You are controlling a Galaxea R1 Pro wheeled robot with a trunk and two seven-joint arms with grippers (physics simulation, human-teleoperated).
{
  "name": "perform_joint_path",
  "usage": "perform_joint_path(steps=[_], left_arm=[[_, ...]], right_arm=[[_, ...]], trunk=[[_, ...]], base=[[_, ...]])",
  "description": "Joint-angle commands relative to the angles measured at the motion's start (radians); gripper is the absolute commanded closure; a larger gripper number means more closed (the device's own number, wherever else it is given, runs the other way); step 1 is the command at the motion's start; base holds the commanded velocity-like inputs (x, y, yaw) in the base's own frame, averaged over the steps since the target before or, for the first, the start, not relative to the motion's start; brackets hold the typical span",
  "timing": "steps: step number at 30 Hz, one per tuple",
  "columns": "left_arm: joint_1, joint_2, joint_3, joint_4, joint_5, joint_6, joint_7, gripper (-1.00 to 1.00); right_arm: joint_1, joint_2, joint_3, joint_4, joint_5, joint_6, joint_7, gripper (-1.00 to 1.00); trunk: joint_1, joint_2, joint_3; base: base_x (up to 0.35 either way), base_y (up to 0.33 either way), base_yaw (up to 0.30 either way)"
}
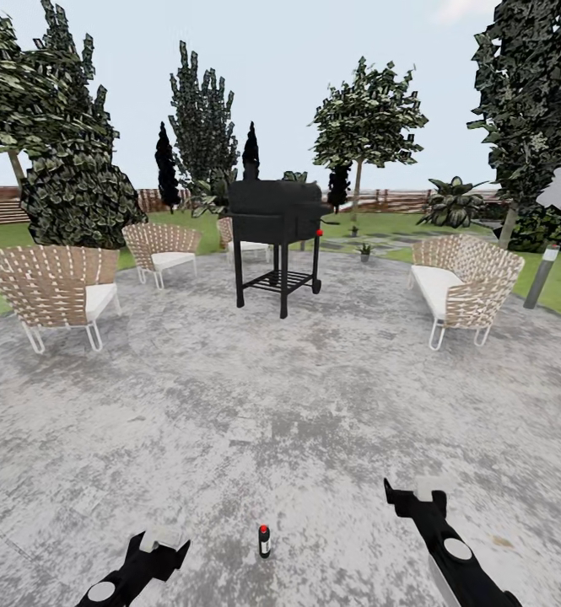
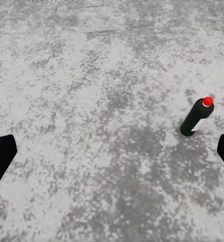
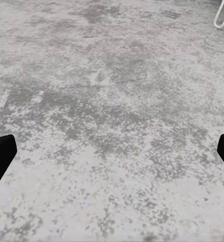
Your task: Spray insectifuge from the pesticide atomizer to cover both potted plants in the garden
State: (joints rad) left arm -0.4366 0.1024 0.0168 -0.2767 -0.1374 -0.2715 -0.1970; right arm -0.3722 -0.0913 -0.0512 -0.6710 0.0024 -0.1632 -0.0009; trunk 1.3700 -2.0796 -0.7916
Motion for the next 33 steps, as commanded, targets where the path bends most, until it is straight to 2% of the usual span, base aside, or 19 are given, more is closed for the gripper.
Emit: perform_joint_path(steps=[1,13,19,29,31,33], left_arm=[[-0.001,0.0,0.002,0.001,-0.009,-0.005,-0.001,-1.0],[-0.001,-0.001,0.003,0.001,-0.008,-0.009,-0.001,-1.0],[-0.001,-0.001,0.003,0.001,-0.008,-0.013,-0.001,-1.0],[-0.006,0.0,0.002,-0.003,-0.01,-0.001,0.006,-1.0],[-0.012,0.002,0.003,-0.003,-0.008,0.042,0.007,-1.0],[-0.019,0.006,0.003,-0.009,-0.006,0.149,0.002,-1.0]], right_arm=[[-0.001,0.0,-0.001,0.002,0.0,-0.003,-0.001,-1.0],[-0.001,-0.002,-0.002,0.004,-0.001,-0.003,-0.004,-1.0],[-0.001,-0.002,-0.002,0.004,-0.001,-0.004,-0.004,-1.0],[-0.001,-0.001,-0.002,0.007,-0.002,-0.002,-0.004,-1.0],[-0.001,0.0,-0.002,0.024,-0.003,-0.002,-0.004,-1.0],[-0.001,0.002,-0.002,0.034,-0.004,-0.003,-0.004,-1.0]], trunk=[[0.0,0.0,-0.001],[0.0,0.0,-0.001],[0.0,0.0,-0.001],[0.0,0.0,-0.001],[0.0,0.0,-0.001],[0.0,0.0,-0.001]], base=[[0.076,0.249,-0.072],[0.042,0.294,-0.263],[0.213,0.247,-0.3],[0.043,0.027,-0.3],[0.0,0.0,-0.3],[0.0,0.0,-0.297]])
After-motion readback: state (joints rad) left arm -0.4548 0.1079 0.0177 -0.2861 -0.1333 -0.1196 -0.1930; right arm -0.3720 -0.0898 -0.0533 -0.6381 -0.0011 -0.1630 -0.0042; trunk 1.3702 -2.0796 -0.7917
